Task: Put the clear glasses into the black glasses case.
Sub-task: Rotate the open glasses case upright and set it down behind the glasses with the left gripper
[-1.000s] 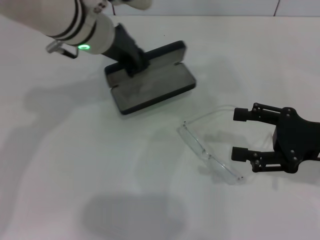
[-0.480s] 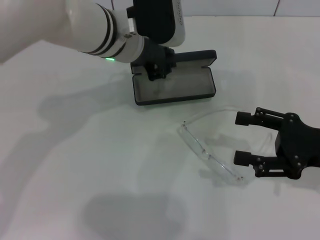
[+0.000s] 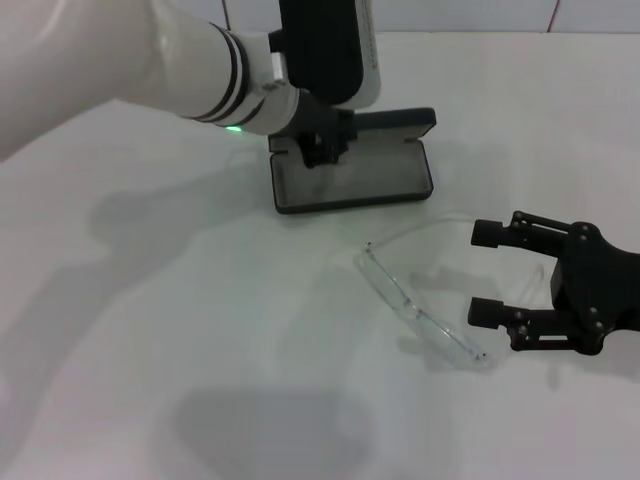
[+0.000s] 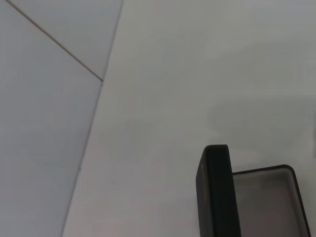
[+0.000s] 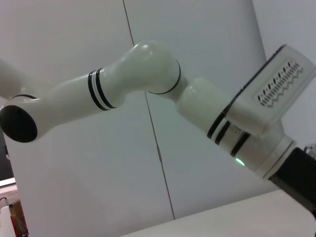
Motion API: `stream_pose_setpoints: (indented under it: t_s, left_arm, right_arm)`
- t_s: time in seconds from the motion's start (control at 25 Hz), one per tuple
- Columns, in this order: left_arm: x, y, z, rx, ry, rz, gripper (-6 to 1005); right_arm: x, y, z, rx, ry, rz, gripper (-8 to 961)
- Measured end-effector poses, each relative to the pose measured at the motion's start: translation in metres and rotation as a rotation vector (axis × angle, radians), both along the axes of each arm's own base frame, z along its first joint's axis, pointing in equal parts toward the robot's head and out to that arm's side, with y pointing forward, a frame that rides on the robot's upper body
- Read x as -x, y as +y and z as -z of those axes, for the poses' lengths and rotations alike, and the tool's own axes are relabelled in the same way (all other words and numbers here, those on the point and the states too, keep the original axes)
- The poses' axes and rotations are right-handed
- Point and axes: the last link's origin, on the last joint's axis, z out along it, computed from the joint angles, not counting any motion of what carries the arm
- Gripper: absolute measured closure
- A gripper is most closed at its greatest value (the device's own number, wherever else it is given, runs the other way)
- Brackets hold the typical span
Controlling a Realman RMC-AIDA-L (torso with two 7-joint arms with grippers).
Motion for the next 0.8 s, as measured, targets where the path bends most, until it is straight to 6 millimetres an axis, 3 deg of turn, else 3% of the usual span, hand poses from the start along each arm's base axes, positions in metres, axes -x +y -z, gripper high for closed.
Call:
stream_pose_setpoints:
  t_s: [0.56, 0.72, 0.8]
  left_arm:
    - [0.006, -0.002, -0.001, -0.055, -0.052, -0.015, 733]
    - [0.004, -0.004, -0.004, -0.060, -0.084, -0.022, 508]
    - [-0.001, -0.008, -0.013, -0.065, -0.178, -0.045, 464]
  right_arm:
    - [0.001, 0.002, 0.000, -0.004, -0.004, -0.002, 101]
    - [0.001, 0.002, 0.000, -0.005, -0.004, -0.003, 102]
    - [0.000, 0.001, 0.000, -0.004, -0.004, -0.002, 103]
